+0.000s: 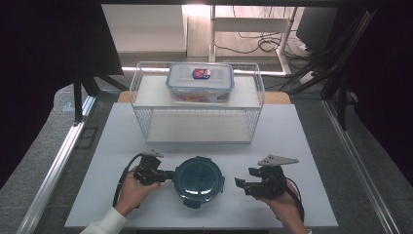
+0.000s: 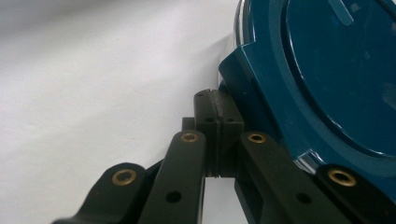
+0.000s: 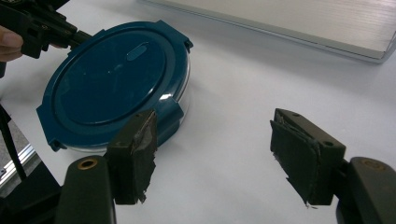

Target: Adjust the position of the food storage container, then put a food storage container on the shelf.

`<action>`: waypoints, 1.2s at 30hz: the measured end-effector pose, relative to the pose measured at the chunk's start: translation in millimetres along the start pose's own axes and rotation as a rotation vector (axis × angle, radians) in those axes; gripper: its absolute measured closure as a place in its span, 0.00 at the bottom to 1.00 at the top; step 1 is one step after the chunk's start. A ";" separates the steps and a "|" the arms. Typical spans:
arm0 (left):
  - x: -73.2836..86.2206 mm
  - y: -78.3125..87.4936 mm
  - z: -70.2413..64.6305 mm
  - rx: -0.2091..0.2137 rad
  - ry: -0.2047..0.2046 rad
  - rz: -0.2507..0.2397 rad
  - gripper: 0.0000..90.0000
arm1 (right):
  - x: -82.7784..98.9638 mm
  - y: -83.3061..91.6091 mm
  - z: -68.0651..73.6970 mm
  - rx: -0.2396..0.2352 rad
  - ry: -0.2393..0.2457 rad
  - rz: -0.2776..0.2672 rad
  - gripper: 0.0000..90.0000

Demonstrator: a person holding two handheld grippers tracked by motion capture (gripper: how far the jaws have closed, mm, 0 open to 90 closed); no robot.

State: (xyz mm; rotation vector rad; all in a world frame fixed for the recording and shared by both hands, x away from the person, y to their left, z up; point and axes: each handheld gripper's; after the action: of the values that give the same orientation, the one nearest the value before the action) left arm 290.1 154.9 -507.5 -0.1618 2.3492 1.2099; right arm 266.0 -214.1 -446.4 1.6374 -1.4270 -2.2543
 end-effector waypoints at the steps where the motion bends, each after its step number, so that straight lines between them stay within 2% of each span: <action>1: 0.0 -0.9 -0.7 0.006 0.002 0.004 1.00 | 0.1 0.0 -0.3 0.002 0.000 0.000 0.35; 5: -0.9 -1.8 -2.4 0.009 -0.014 0.025 1.00 | 0.9 -0.7 -1.6 0.003 -0.002 0.001 0.35; 6: -0.8 -3.2 -4.1 0.012 0.001 0.013 1.00 | 1.0 -0.7 -1.9 0.005 -0.003 0.002 0.35; 7: -1.4 -2.7 -3.1 0.008 -0.015 0.026 1.00 | 1.1 -0.5 -2.2 0.006 -0.004 0.001 0.35; 8: -2.2 -3.1 -3.2 0.016 -0.007 0.024 1.00 | 1.1 -0.3 -2.4 0.009 -0.006 0.001 0.34; 9: -3.5 -1.3 -1.7 0.014 -0.020 0.032 1.00 | 1.1 0.3 -2.7 0.015 -0.009 -0.003 0.34; 11: -6.9 6.3 1.7 0.035 -0.003 0.001 1.00 | 1.1 2.3 -3.6 0.016 -0.014 -0.019 0.33; 14: -11.0 27.5 3.3 0.033 0.003 -0.079 1.00 | 1.1 6.1 -5.9 0.019 -0.030 -0.046 0.31; 17: -10.2 47.4 -0.8 0.035 0.001 -0.155 1.00 | 1.8 8.5 -8.7 0.020 -0.040 -0.060 0.31; 20: -6.4 63.5 -7.0 0.031 -0.016 -0.208 0.87 | 2.3 8.7 -10.6 0.011 -0.045 -0.066 0.30; 23: -4.1 71.7 -12.2 0.011 -0.003 -0.188 0.49 | 1.9 7.7 -9.6 -0.003 -0.037 -0.073 0.27; 25: -1.6 74.5 -14.2 0.001 0.011 -0.187 0.33 | 1.1 6.6 -7.8 -0.026 -0.037 -0.077 0.24; 28: 3.6 75.4 -17.5 0.002 0.005 -0.184 0.25 | 0.9 4.7 -6.2 -0.066 -0.044 -0.093 0.21; 31: 5.7 73.9 -16.9 0.003 0.014 -0.184 0.21 | 0.4 2.2 -6.8 -0.091 -0.075 -0.108 0.19; 36: 7.2 73.5 -14.9 0.026 0.049 -0.196 0.16 | -1.5 -0.9 -5.0 -0.100 -0.082 -0.103 0.18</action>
State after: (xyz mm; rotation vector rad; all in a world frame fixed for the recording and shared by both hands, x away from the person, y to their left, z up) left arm 254.9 188.1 -449.7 -0.4067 2.3268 1.0915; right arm 270.9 -216.1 -446.1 1.6437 -1.2498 -2.4312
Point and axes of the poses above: each handheld gripper's, and its own axes: y roughly backward along the jaws, x roughly out of its underside, z roughly to its left, and after that the axes turned 12 degrees about y, right-handed
